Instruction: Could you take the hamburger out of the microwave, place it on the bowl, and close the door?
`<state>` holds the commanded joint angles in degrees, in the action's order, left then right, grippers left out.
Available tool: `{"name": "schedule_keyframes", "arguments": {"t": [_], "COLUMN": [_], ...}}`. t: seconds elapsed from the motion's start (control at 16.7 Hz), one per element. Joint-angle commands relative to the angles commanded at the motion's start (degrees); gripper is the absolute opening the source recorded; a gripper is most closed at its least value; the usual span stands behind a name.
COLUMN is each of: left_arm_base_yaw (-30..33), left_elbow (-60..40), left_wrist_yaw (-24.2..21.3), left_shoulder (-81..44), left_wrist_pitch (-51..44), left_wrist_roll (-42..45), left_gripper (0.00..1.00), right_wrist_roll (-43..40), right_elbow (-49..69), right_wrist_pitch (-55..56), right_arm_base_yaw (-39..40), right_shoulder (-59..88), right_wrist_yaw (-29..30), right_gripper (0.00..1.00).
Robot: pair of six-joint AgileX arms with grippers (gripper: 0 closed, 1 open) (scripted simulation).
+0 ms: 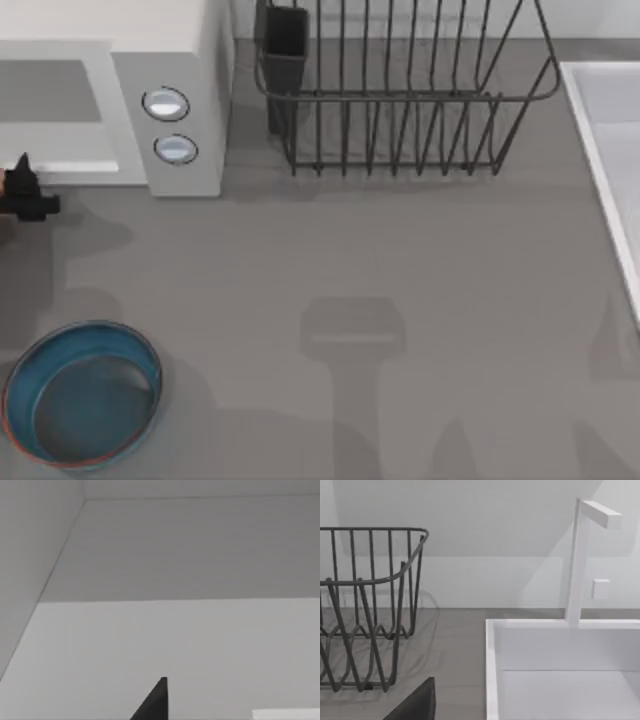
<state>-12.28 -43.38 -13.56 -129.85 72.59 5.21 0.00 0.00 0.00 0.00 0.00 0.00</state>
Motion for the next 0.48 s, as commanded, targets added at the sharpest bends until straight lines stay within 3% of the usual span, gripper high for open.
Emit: {"name": "schedule_keyframes", "arguments": {"t": [0.3, 0.48], "left_arm_base_yaw": [0.3, 0.4], "left_elbow": [-0.4, -0.5], "left_wrist_yaw": [0.2, 0.2], "left_shoulder": [0.9, 6.3], "left_wrist_pitch": [-1.0, -6.5], "left_wrist_roll": [0.1, 0.1], "left_gripper": [0.0, 0.0], "right_wrist_roll": [0.0, 0.0], "right_elbow": [0.0, 0.0], "right_wrist_pitch": [0.0, 0.0], "right_arm_base_yaw": [0.0, 0.0], "right_shoulder": [0.0, 0.0], "right_wrist_yaw": [0.0, 0.0], "right_gripper": [1.0, 1.0]}}
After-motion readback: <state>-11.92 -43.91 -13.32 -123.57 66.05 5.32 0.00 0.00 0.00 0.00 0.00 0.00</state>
